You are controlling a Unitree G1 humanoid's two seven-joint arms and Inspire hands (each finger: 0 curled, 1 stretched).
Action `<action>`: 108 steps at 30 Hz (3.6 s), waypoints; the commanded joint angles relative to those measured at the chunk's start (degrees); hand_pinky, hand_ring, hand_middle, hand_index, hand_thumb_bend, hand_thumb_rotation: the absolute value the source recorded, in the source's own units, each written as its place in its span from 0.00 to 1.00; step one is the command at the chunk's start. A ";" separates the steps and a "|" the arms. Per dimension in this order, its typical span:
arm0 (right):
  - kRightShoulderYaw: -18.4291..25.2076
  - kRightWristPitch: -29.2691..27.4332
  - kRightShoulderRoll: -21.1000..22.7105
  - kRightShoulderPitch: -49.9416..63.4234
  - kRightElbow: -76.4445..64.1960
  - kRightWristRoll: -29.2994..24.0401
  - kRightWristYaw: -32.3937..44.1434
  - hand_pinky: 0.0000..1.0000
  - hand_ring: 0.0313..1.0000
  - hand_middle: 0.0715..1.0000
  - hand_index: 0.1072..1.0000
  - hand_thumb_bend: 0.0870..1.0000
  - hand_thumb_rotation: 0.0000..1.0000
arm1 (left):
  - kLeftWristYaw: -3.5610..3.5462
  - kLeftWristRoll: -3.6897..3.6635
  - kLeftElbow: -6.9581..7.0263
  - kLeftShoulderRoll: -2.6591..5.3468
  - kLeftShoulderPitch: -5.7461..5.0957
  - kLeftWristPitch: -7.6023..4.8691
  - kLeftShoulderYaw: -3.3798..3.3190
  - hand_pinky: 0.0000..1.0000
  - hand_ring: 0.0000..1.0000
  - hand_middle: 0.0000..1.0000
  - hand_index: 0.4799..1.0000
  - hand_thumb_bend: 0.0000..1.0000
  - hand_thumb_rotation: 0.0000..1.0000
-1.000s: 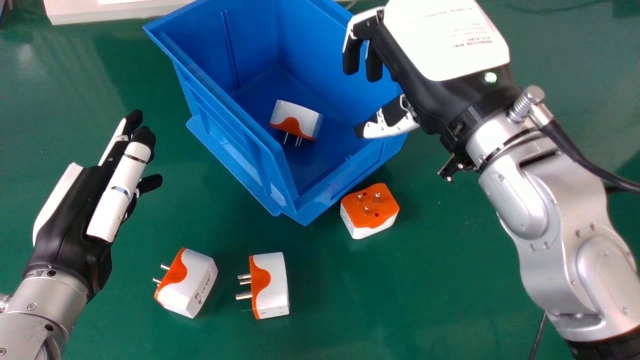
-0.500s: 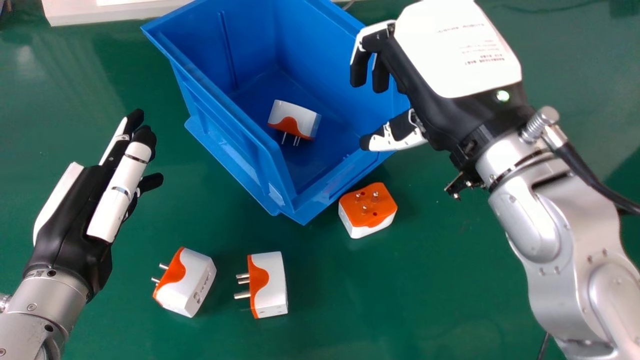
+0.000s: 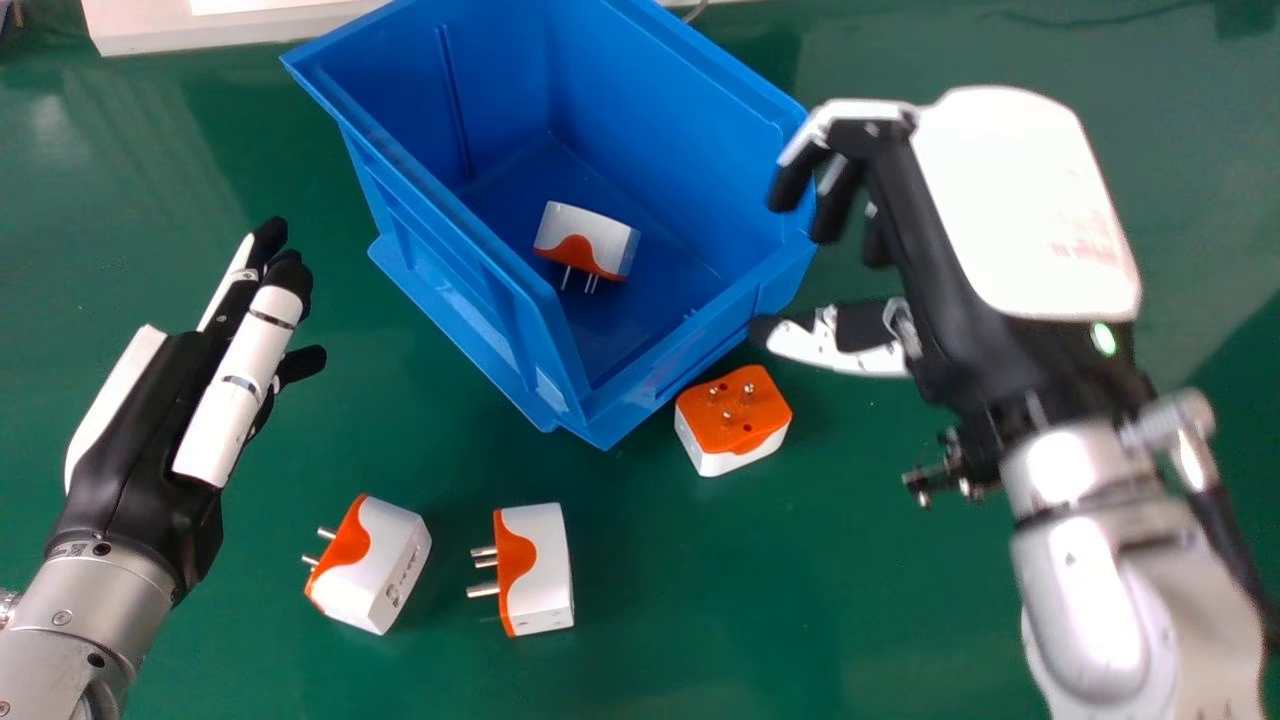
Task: Pick all objects and put in blue box
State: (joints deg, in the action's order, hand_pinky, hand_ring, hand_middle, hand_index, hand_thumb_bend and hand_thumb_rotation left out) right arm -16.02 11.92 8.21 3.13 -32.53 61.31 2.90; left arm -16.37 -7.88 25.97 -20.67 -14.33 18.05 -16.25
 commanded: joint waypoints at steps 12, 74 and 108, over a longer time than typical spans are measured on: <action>-4.54 -2.26 -3.86 14.30 0.30 1.86 -14.87 0.40 0.45 0.49 0.48 0.46 0.08 | -0.17 0.10 0.38 -0.77 0.17 -1.41 -0.58 0.91 0.98 1.00 1.00 0.42 1.00; -15.84 27.68 -13.10 -4.41 32.10 3.33 -6.57 0.90 0.97 1.00 0.96 0.68 0.64 | -0.90 -0.09 -1.37 -1.48 2.02 -1.31 -0.33 0.91 0.98 1.00 1.00 0.42 1.00; -15.17 34.48 -13.64 -16.72 47.11 -5.46 -13.92 0.71 0.76 0.81 0.74 0.75 0.48 | -1.56 -0.34 -2.08 -1.66 3.04 -1.08 -0.53 0.91 0.98 1.00 1.00 0.42 1.00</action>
State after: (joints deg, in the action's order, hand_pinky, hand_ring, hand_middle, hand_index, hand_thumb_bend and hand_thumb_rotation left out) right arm -31.45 45.88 -3.23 -13.43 13.61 56.94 -10.98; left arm -17.66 -7.94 23.24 -21.42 -11.92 17.66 -16.27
